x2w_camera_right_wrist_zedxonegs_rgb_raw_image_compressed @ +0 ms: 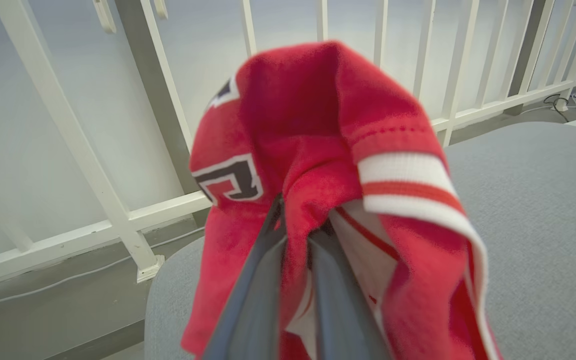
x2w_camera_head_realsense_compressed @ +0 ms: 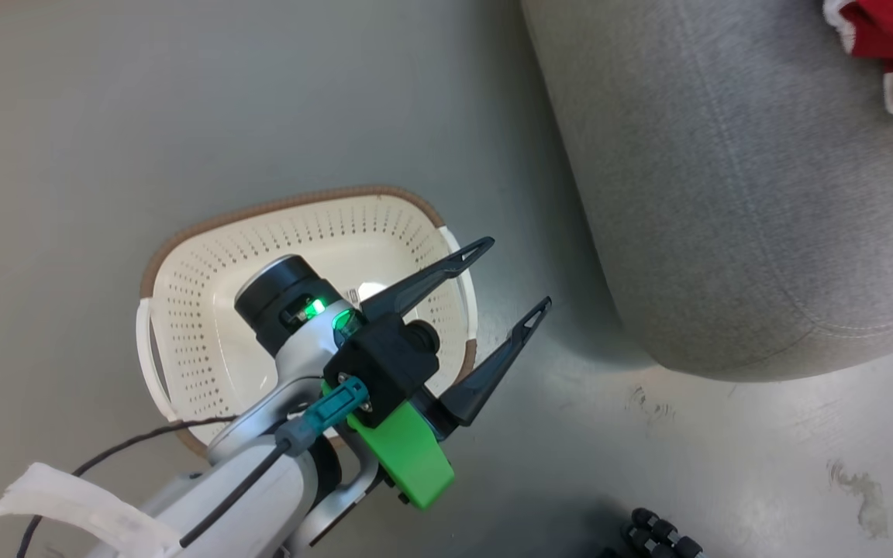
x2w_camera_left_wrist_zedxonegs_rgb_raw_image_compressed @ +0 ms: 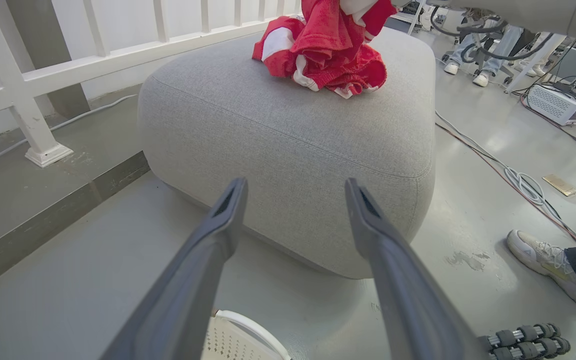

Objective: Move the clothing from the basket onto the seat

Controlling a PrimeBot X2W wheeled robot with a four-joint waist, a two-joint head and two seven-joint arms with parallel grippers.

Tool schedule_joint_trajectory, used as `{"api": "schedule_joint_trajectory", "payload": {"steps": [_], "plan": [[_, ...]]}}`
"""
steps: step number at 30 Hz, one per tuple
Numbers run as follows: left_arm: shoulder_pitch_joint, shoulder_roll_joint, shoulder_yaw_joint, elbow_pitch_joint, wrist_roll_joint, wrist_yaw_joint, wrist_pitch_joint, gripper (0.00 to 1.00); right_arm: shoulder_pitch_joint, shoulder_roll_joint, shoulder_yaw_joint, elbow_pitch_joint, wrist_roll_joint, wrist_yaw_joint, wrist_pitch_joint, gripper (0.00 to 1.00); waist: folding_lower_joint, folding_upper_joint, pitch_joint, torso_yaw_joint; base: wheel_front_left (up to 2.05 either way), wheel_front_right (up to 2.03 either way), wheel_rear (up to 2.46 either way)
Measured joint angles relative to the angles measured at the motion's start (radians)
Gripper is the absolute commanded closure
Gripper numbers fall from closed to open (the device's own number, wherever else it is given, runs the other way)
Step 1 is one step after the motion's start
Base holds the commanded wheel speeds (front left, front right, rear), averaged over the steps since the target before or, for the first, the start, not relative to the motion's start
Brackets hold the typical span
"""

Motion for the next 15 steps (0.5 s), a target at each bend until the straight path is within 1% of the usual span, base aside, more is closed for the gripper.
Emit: {"api": "schedule_joint_trajectory", "payload": {"steps": [4,8,9,15], "plan": [[-0.017,0.003,0.001,0.001,0.000,-0.008,0.001,0.00,-0.011,0.020,-0.011,0.065,0.028,0.001,0.009,1.00,0.0000,0.0000,0.042,0.010,0.00,0.00,0.00],[-0.027,0.007,0.008,0.009,0.000,-0.009,-0.003,0.00,-0.012,0.025,-0.003,0.118,0.027,0.003,0.010,1.00,0.0000,0.0000,0.074,0.019,0.00,0.00,0.00],[-0.028,0.008,0.011,0.012,0.000,-0.009,-0.004,0.00,-0.012,0.029,0.003,0.132,0.027,0.010,0.010,1.00,0.0000,0.0000,0.079,0.022,0.00,0.00,0.00],[-0.030,0.009,0.012,0.034,0.000,-0.016,-0.015,0.00,-0.026,0.045,0.016,0.188,0.026,0.019,0.017,1.00,0.0000,0.0000,0.088,0.027,0.00,0.00,0.00]]}}
